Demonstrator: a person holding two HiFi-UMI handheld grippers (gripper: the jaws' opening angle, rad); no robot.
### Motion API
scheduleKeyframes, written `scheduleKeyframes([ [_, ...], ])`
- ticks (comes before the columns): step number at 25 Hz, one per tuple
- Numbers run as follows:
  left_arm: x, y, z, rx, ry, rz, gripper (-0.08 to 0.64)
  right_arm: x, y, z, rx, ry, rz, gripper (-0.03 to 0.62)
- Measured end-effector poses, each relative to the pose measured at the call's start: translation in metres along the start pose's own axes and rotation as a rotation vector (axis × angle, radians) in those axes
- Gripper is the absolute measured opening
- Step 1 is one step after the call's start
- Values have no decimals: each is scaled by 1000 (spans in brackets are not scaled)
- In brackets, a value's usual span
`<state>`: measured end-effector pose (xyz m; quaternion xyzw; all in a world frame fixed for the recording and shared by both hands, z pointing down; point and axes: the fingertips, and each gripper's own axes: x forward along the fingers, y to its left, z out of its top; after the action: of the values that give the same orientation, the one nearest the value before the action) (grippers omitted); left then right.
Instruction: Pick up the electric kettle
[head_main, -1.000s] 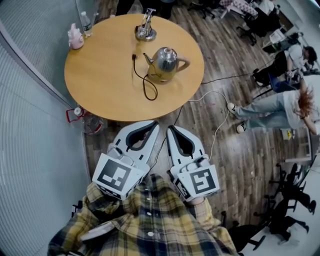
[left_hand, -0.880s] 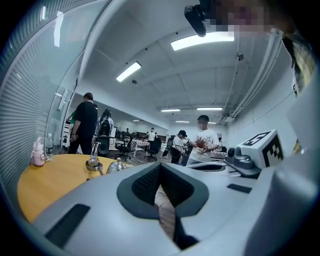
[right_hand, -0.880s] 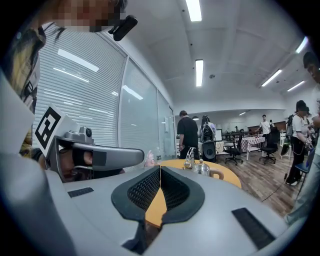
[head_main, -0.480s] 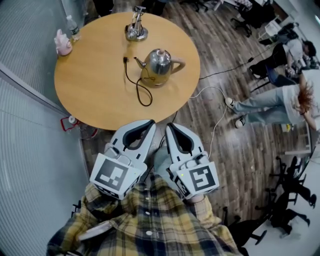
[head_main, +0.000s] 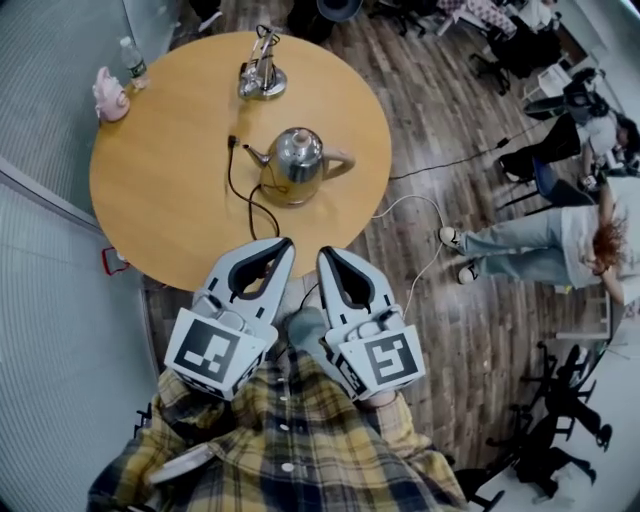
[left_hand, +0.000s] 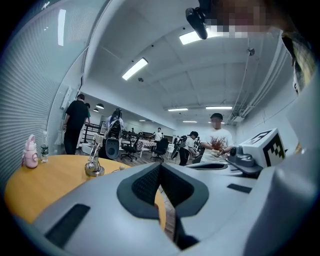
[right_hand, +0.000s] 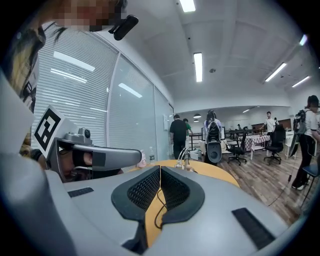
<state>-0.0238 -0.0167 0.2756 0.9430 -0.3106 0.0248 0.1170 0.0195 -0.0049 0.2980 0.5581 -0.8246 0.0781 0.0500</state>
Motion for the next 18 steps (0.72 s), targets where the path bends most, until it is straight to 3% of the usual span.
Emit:
scheduleKeyframes([
  [10, 100, 6, 13, -8, -21, 101, 3, 30, -97, 18, -44, 2, 95, 32],
  [18, 141, 0, 17, -13, -30, 204, 3, 39, -146, 17, -60, 25, 183, 32],
])
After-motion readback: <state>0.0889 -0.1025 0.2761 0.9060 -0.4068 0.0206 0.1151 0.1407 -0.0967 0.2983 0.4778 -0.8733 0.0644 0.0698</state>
